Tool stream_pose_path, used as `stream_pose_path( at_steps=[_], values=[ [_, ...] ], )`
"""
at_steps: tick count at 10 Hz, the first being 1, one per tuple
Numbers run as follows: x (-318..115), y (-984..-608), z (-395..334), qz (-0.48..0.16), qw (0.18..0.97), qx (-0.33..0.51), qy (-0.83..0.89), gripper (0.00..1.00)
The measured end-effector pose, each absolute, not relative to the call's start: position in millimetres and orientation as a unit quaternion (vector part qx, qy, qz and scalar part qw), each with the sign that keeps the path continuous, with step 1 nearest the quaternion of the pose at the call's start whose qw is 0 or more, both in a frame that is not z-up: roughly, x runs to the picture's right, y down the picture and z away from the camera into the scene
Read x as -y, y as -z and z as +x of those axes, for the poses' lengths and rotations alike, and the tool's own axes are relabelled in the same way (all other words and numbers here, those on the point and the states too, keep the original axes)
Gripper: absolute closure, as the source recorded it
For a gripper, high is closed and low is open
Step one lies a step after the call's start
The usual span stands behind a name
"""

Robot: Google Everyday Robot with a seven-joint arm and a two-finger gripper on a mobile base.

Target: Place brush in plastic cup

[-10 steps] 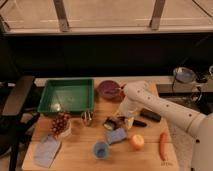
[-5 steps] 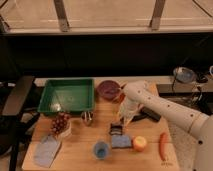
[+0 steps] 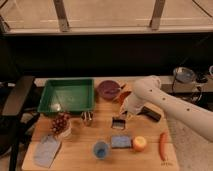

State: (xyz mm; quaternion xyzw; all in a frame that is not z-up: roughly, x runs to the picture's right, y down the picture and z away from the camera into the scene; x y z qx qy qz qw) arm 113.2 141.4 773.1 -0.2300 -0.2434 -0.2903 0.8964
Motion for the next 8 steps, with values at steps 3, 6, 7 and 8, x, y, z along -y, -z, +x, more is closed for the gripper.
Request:
stream_pose_path(
  at_steps=[3,6,7,8],
  values=[
    [-135,-729,83,-0.173,0.897,0.273,0.301,1.00],
    [-148,-715,50,-0.168,0.883,0.297,0.323,1.00],
    [-148,-715,52,-0.168,0.883,0.296,0.322,1.00],
    [-148,-715,51,-0.168,0.883,0.297,0.322,1.00]
  ],
)
